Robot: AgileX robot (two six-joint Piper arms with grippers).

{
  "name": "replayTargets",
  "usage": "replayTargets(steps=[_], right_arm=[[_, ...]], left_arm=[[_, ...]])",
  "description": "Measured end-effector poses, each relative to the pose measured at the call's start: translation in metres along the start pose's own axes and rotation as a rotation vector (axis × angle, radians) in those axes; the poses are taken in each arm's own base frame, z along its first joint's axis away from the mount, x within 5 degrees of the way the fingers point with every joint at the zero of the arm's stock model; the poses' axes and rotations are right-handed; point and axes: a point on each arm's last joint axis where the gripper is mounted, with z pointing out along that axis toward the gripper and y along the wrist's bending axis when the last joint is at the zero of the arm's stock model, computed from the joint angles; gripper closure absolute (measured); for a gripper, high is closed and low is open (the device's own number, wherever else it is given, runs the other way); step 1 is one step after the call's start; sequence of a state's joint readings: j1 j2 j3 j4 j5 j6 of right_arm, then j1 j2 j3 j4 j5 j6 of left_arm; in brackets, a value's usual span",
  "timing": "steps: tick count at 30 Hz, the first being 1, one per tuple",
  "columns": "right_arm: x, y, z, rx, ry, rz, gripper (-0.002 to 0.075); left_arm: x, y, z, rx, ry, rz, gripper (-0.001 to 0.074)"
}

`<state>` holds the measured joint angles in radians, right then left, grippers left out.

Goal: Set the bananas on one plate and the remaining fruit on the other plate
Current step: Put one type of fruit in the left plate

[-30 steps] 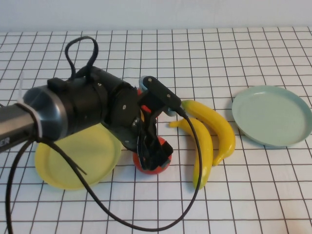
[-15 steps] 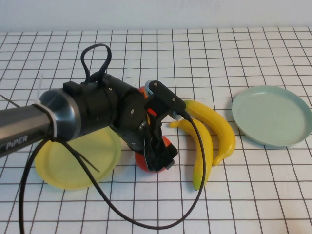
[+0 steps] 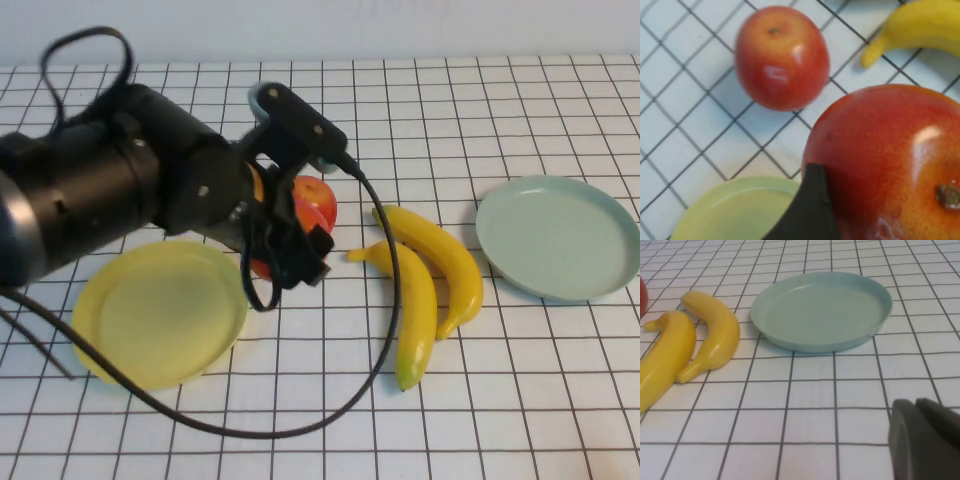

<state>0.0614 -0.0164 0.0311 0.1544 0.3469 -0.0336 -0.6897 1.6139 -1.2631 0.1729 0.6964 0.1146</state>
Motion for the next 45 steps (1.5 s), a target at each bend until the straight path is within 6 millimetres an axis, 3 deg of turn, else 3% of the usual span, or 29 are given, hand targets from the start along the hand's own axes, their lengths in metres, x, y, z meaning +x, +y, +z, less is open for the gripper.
replayTargets(steps=[3, 6, 11, 17, 29, 34, 42, 45], right_arm=[[0.0, 0.0, 0.0, 0.0, 0.0, 0.0, 0.0741], [0.0, 0.0, 0.0, 0.0, 0.0, 0.0, 0.0741], [0.0, 0.0, 0.0, 0.0, 0.0, 0.0, 0.0741], [0.0, 0.0, 0.0, 0.0, 0.0, 0.0, 0.0741], [0.0, 0.0, 0.0, 0.0, 0.0, 0.0, 0.0741], [0.0, 0.0, 0.0, -0.001, 0.0, 0.002, 0.0741], [0.0, 0.0, 0.0, -0.001, 0.0, 0.002, 0.0741], [0.0, 0.0, 0.0, -0.001, 0.0, 0.002, 0.0741]], left_arm=[[0.004, 0.021, -0.028, -0.05, -0.04, -0.084, 0.0146], [0.019, 0.05, -0.04, -0.106, 0.008, -0.188, 0.0146], [0.05, 0.089, -0.036, -0.169, 0.166, -0.354, 0.0146], [0.07, 0.117, -0.014, -0.198, 0.243, -0.456, 0.0146], [0.076, 0.119, 0.025, -0.17, 0.276, -0.556, 0.0146], [0.075, 0.117, 0.029, -0.133, 0.267, -0.55, 0.0071], [0.072, 0.113, 0.029, -0.085, 0.25, -0.533, 0.0066], [0.067, 0.114, 0.019, -0.08, 0.228, -0.546, 0.0066]])
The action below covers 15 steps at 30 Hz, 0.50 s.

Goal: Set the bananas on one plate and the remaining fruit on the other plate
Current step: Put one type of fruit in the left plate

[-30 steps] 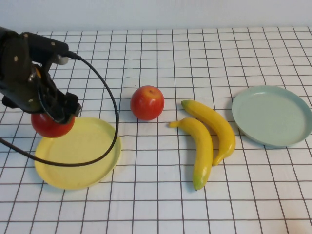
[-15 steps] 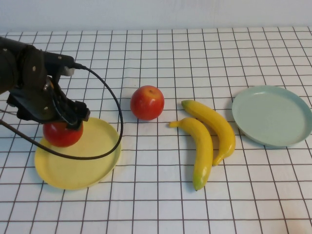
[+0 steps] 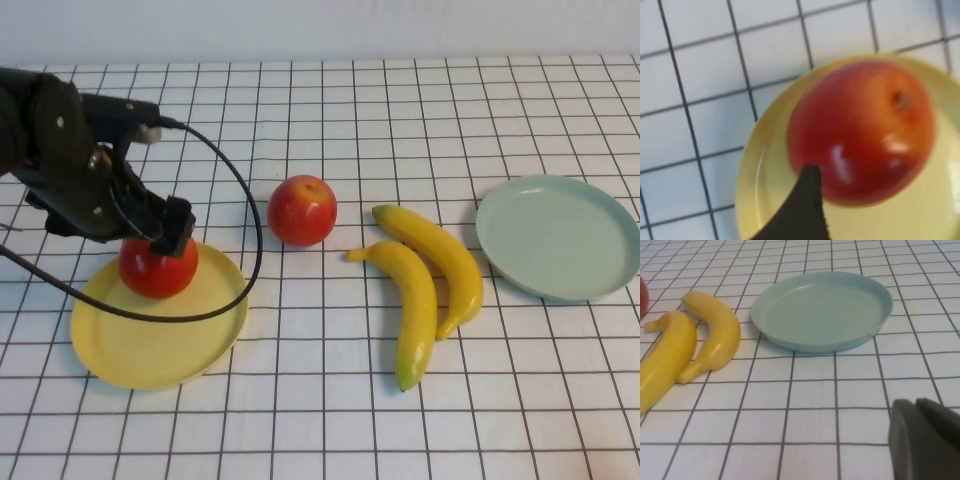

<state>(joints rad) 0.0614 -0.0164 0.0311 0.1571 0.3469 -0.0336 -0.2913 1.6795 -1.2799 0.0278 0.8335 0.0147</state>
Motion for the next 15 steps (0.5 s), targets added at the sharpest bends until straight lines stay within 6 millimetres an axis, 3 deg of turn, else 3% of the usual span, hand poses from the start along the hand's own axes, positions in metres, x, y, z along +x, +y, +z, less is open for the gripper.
replayTargets(steps=[5, 8, 12, 15], right_arm=[[0.0, 0.0, 0.0, -0.001, 0.0, 0.002, 0.0741], [0.0, 0.0, 0.0, -0.001, 0.0, 0.002, 0.0741], [0.0, 0.0, 0.0, -0.001, 0.0, 0.002, 0.0741], [0.0, 0.0, 0.0, -0.001, 0.0, 0.002, 0.0741]], left_arm=[[-0.024, -0.006, -0.034, 0.085, -0.12, -0.042, 0.0066], [-0.039, -0.02, -0.049, 0.152, -0.197, 0.034, 0.0066], [-0.055, -0.056, -0.046, 0.208, -0.261, 0.175, 0.0066], [-0.064, -0.082, -0.029, 0.215, -0.262, 0.281, 0.0066]])
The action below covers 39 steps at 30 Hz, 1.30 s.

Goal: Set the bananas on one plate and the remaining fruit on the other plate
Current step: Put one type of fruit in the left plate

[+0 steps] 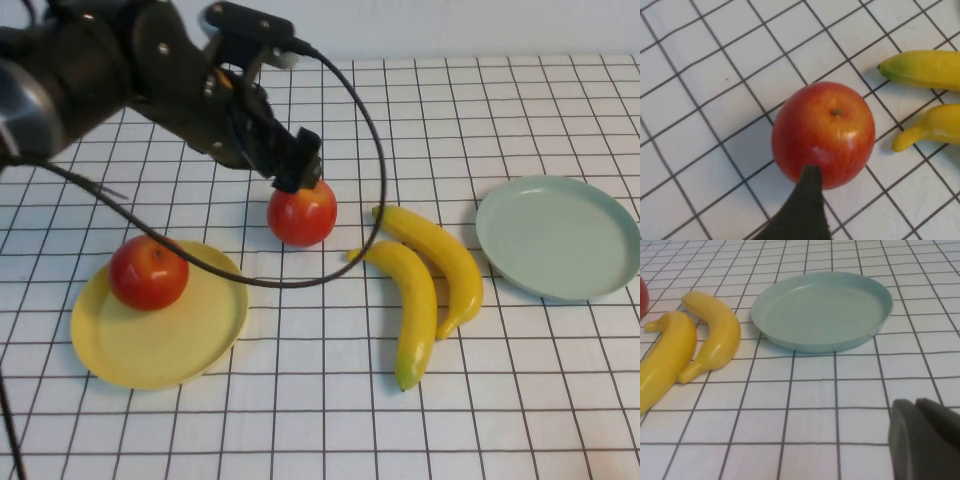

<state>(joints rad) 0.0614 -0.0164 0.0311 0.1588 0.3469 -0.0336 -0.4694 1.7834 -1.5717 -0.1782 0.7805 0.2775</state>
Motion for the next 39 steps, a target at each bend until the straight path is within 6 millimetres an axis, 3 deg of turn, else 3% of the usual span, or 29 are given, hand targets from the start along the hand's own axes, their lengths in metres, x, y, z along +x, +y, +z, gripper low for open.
replayTargets(steps=[4, 9, 15, 21, 39], right_arm=[[0.0, 0.0, 0.0, 0.0, 0.0, 0.0, 0.0741], [0.0, 0.0, 0.0, 0.0, 0.0, 0.0, 0.0741], [0.0, 0.0, 0.0, 0.0, 0.0, 0.0, 0.0741], [0.0, 0.0, 0.0, 0.0, 0.0, 0.0, 0.0741], [0.0, 0.0, 0.0, 0.0, 0.0, 0.0, 0.0741]], left_arm=[[-0.011, -0.018, 0.036, 0.016, 0.048, 0.083, 0.0066], [-0.026, -0.021, 0.065, 0.025, 0.08, 0.103, 0.0066], [-0.039, -0.014, 0.087, -0.007, 0.131, 0.13, 0.0066], [-0.033, -0.011, 0.107, -0.018, 0.198, 0.138, 0.0066], [-0.016, -0.003, 0.123, -0.06, 0.343, 0.174, 0.0066]])
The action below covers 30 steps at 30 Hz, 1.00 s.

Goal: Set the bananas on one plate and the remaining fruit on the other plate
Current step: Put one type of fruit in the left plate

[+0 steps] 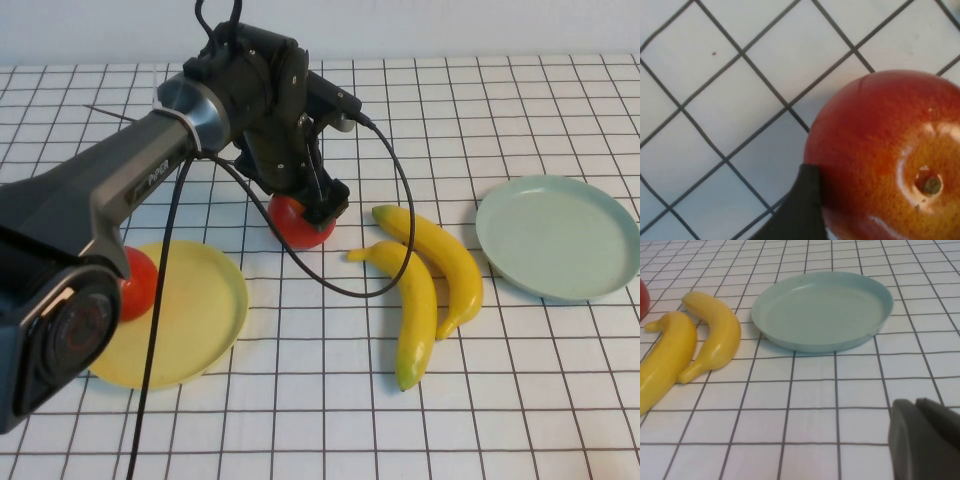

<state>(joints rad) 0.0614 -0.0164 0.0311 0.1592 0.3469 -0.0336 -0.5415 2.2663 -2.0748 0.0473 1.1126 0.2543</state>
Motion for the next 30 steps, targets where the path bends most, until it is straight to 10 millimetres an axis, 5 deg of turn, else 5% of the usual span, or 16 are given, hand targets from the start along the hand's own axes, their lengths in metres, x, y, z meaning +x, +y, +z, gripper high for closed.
replayTargets(steps=[7, 13, 16, 20, 25, 30], right_arm=[[0.0, 0.0, 0.0, -0.001, 0.0, 0.002, 0.0741], [0.0, 0.0, 0.0, -0.001, 0.0, 0.002, 0.0741], [0.0, 0.0, 0.0, -0.001, 0.0, 0.002, 0.0741], [0.0, 0.0, 0.0, -0.001, 0.0, 0.002, 0.0741], [0.0, 0.0, 0.0, -0.002, 0.0, 0.005, 0.0741], [0.0, 0.0, 0.0, -0.002, 0.0, 0.007, 0.0741]], left_arm=[[-0.001, -0.001, -0.001, 0.014, -0.003, -0.007, 0.015], [0.001, -0.001, -0.005, 0.014, 0.009, -0.006, 0.015], [0.005, 0.001, -0.024, -0.005, 0.039, 0.004, 0.015], [0.009, 0.008, -0.076, -0.06, -0.018, 0.004, 0.015], [0.039, 0.017, -0.125, -0.084, -0.046, -0.06, 0.015], [0.088, 0.023, -0.112, -0.068, 0.096, -0.149, 0.015]])
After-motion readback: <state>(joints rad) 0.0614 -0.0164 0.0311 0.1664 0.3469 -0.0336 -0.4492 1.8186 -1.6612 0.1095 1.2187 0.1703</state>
